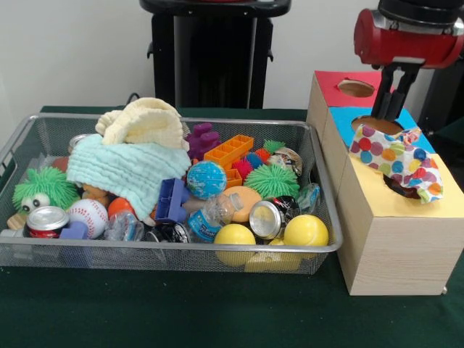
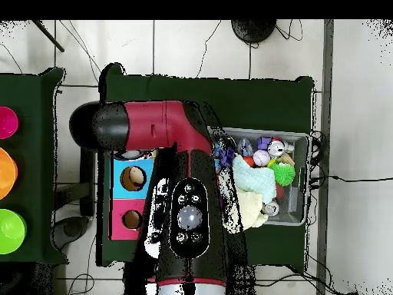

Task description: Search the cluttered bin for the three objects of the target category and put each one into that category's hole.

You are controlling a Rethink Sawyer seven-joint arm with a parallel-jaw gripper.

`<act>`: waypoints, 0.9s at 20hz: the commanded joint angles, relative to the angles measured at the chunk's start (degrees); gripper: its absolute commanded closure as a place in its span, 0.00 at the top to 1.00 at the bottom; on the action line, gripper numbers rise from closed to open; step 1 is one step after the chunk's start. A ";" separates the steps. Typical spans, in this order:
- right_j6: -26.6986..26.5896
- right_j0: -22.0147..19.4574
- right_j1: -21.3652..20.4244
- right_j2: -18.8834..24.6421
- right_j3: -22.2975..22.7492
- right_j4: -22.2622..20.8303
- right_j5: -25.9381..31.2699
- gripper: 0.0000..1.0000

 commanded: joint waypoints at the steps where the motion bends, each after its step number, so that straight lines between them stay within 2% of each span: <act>1: 3.64 -0.84 0.00 2.83 4.70 0.24 4.77 0.00; 18: 4.74 -0.43 2.00 3.50 5.45 0.21 1.33 0.00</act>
